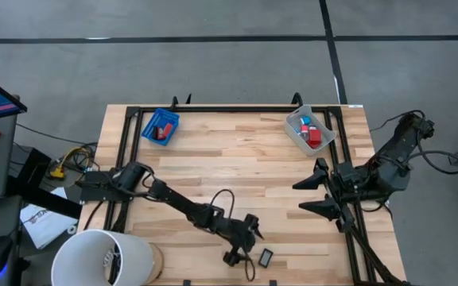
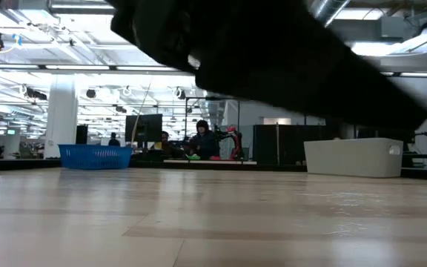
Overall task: Pick & Place Office items
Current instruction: Put the black clock into the blue bin
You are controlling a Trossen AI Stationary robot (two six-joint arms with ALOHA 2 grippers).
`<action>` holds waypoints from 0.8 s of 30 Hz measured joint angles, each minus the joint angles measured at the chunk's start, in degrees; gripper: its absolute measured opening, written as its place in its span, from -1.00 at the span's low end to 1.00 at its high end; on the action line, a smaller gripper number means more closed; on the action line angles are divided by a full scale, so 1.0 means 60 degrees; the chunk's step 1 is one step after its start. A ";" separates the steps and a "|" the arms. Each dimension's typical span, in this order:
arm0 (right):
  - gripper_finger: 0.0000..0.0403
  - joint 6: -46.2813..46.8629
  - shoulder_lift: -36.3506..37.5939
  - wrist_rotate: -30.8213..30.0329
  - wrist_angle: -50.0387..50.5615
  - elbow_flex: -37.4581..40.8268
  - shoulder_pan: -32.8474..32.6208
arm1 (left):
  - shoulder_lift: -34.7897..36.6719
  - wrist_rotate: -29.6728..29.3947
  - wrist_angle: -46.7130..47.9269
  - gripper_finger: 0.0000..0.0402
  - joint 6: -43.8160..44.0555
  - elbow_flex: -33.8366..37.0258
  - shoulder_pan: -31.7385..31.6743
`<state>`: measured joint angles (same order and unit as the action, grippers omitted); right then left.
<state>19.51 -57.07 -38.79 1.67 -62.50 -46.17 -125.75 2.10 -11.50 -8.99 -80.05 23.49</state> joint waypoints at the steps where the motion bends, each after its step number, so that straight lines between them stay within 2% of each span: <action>1: 0.22 0.0000 -0.0001 0.0000 0.0000 0.0000 0.0001 | 0.0000 -0.0157 -0.0184 0.95 -0.0266 -0.0008 0.0084; 3: 0.22 0.0000 0.0001 0.0000 0.0000 0.0000 0.0018 | 0.0000 -0.0389 -0.0419 0.95 -0.0435 -0.0008 0.0140; 9: 0.22 0.0000 -0.0004 -0.0007 0.0003 0.0000 0.0137 | -0.0213 -0.0235 -0.0590 0.95 -0.0403 -0.0002 0.0092; 18: 0.22 0.0144 -0.0053 -0.0012 -0.0044 0.0000 0.0493 | -0.1291 -0.0121 -0.1057 0.95 -0.0393 -0.0852 0.0043; 24: 0.22 0.0251 -0.0053 -0.0022 -0.0029 0.0000 0.0495 | -0.1545 -0.0125 -0.1517 0.95 -0.0497 -0.0987 0.0050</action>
<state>21.02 -57.39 -38.92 1.50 -62.50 -43.20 -135.02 1.35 -20.60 -11.98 -85.97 23.79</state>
